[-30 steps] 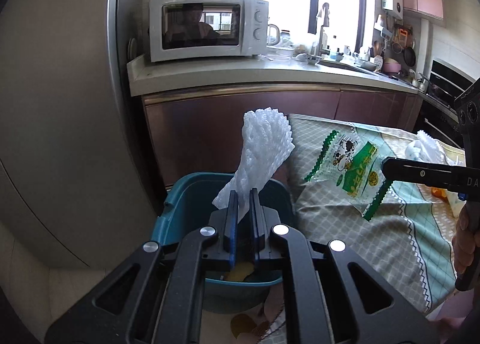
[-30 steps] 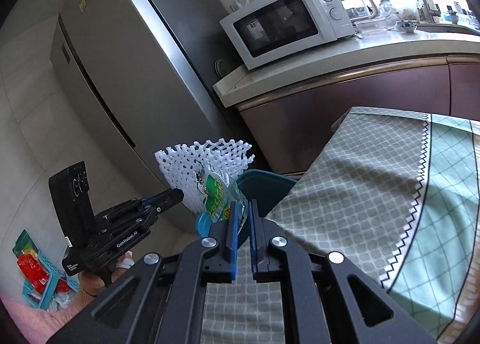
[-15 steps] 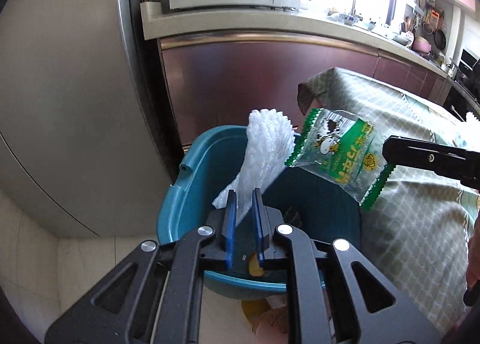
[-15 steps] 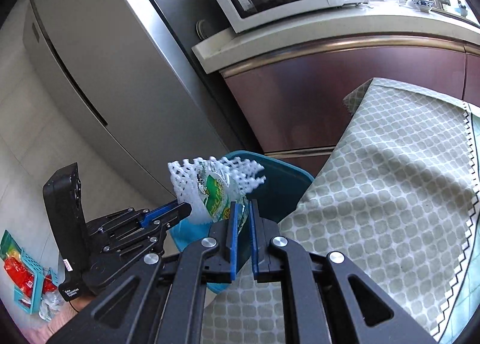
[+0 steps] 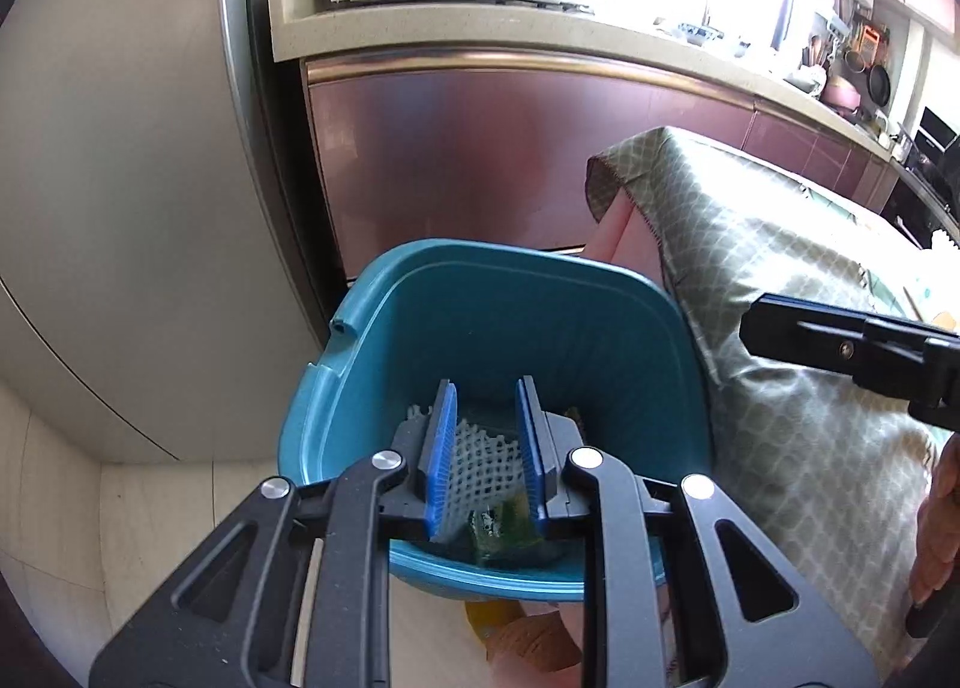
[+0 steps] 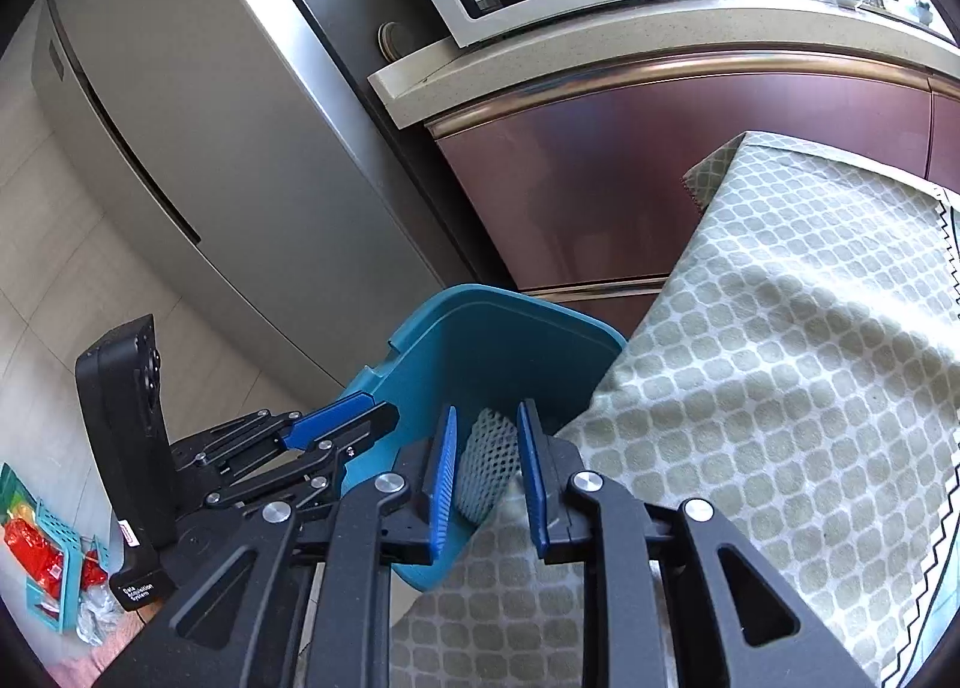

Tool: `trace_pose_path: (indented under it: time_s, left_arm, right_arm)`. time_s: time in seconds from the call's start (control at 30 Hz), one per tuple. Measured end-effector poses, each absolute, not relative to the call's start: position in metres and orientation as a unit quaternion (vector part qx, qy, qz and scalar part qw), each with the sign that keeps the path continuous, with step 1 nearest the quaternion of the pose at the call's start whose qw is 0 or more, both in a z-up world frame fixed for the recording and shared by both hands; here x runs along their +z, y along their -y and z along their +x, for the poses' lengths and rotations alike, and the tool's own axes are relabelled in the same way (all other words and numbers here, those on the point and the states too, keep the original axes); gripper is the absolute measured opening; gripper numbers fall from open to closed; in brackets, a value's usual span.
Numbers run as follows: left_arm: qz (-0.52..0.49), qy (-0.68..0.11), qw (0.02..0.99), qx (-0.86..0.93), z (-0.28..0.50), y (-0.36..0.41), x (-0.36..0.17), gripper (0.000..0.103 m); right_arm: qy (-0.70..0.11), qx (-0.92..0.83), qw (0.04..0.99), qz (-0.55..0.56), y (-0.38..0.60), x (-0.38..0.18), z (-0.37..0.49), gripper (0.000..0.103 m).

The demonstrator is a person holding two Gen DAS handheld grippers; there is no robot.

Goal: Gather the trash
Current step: 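Carry the net and wrapper over the teal bin and open both tools, then move both tools back over the paper cups and tissues, then grasp the blue-dotted paper cup with the left tool while the right tool grasps a white tissue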

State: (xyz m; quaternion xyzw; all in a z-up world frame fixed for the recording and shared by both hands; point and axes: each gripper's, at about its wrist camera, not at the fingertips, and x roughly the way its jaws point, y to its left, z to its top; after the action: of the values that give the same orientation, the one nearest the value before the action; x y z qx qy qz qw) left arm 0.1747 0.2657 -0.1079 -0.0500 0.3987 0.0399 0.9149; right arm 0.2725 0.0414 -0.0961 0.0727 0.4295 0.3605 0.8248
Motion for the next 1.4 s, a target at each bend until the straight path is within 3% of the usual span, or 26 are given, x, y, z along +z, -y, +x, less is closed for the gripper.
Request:
trace_pose_path:
  time_s: [0.47,0.67,1.07,1.4]
  left_arm:
    - [-0.042,-0.317,0.946,-0.051,0.131,-0.204,-0.047,0.039]
    - [-0.025,-0.301,0.944,-0.131,0.119,-0.14,-0.028,0.04]
    - [-0.008,-0.335,0.896,-0.292,0.104,0.005,-0.035,0.042]
    - [-0.008,-0.382,0.848,-0.366,0.12,0.077,-0.06,0.055]
  right_arm:
    - [-0.353,0.37,0.857,0.068,0.048,-0.043,0.207,0.032]
    - [-0.32,0.316,0.889,0.091,0.126,-0.026,0.173,0.035]
    - [-0.289,0.154,0.931,0.162,0.273,-0.04,0.113,0.036]
    - [-0.286,0.061,0.936,0.196,0.347,-0.067,0.091,0.047]
